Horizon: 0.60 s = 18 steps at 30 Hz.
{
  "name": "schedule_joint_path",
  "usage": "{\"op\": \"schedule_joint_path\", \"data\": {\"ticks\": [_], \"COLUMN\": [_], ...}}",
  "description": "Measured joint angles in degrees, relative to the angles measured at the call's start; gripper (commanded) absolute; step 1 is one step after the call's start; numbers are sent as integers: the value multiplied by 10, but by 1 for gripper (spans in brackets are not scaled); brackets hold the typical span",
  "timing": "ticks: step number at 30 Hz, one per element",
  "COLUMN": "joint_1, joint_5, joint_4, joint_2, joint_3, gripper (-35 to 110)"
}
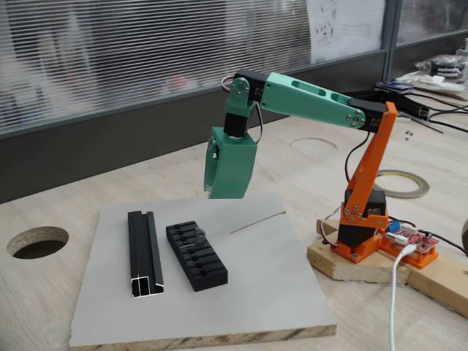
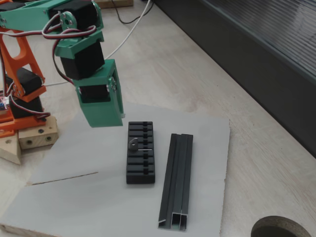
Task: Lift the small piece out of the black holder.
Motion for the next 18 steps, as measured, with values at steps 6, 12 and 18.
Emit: {"op": "schedule_joint_path", "data": {"ticks": [6, 12, 18], "joint_1": [-4, -8, -76], "joint_5": [0, 0, 0], "joint_4": [0, 0, -6], "joint_2": [-11, -43, -91], "joint_3": [0, 0, 0], "gripper": [38, 38, 38]}}
